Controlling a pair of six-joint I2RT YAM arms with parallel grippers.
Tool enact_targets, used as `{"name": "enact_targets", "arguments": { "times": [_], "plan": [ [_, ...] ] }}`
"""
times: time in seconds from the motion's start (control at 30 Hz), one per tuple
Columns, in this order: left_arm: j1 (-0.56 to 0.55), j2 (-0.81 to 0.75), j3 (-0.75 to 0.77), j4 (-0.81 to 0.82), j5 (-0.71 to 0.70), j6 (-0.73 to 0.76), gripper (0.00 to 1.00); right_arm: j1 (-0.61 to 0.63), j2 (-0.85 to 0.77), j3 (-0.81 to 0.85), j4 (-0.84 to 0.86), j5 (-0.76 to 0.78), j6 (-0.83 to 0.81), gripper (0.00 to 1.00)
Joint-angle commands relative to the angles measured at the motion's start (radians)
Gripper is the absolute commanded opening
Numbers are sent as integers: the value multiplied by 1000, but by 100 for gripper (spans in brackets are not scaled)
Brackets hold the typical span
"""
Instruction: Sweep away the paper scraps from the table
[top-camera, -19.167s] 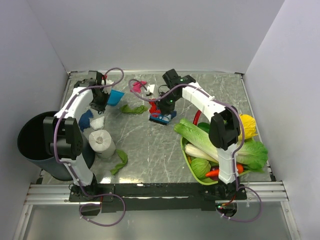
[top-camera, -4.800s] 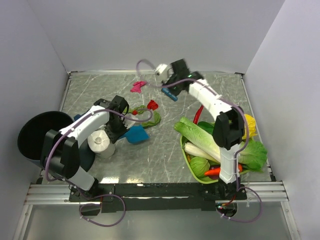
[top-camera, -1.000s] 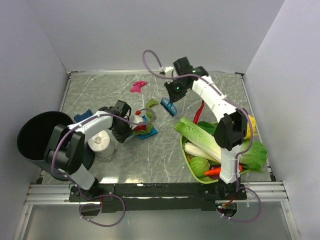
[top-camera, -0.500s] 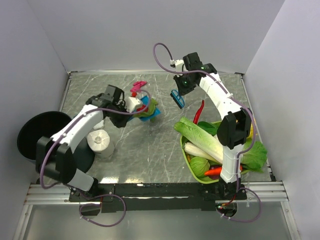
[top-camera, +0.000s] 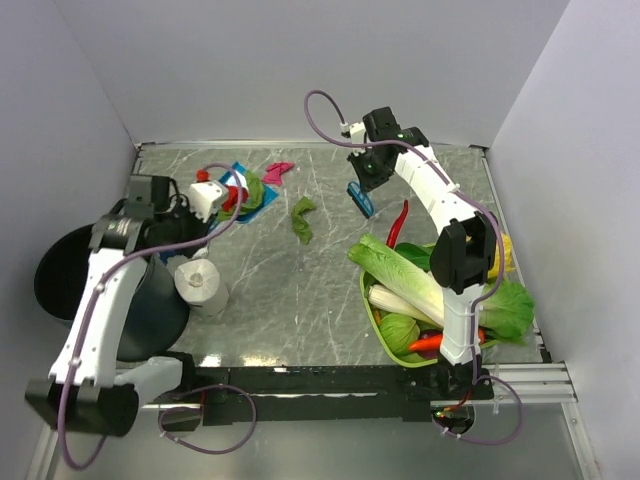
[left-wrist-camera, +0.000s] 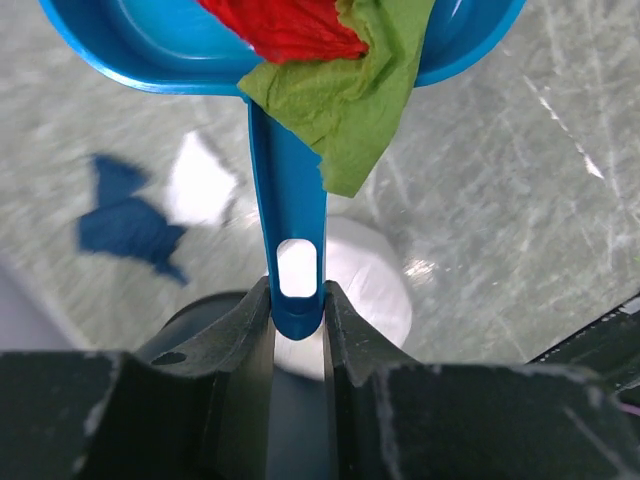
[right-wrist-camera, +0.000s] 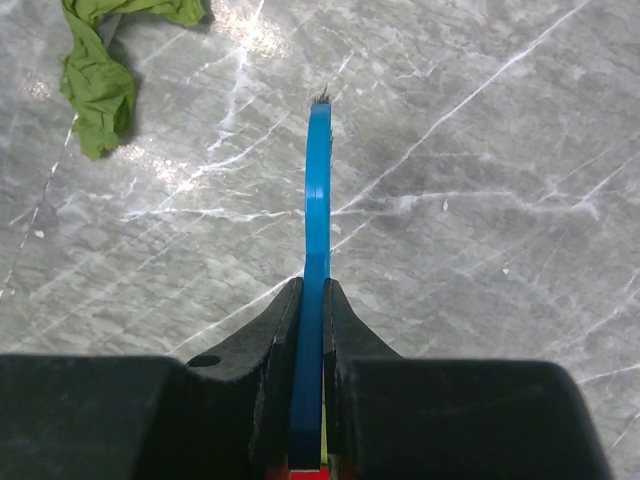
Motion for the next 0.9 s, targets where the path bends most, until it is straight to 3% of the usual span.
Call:
{"name": "enact_targets", "arguments": {
  "times": [0.0,0.07,0.27,0.47,0.87],
  "plan": [
    [26,-117,73,-85,-81,2,1,-3,-28,48,-15,-35,18,0],
    [32,-143,106,-96,-186,-25,1,-1,-39,51,-15,-67,39,0],
    [63,-195,245,-225,-291,-154,1,-1,-85,10,-7,-187,66,0],
    [113,-319,239,-302,-472,-183,1,19,-79,-20,-9,-254,98,0],
    [271,-439,156,-354,-652,-199,1,99,-40,10,-41,-224,72,0]
  ]
}}
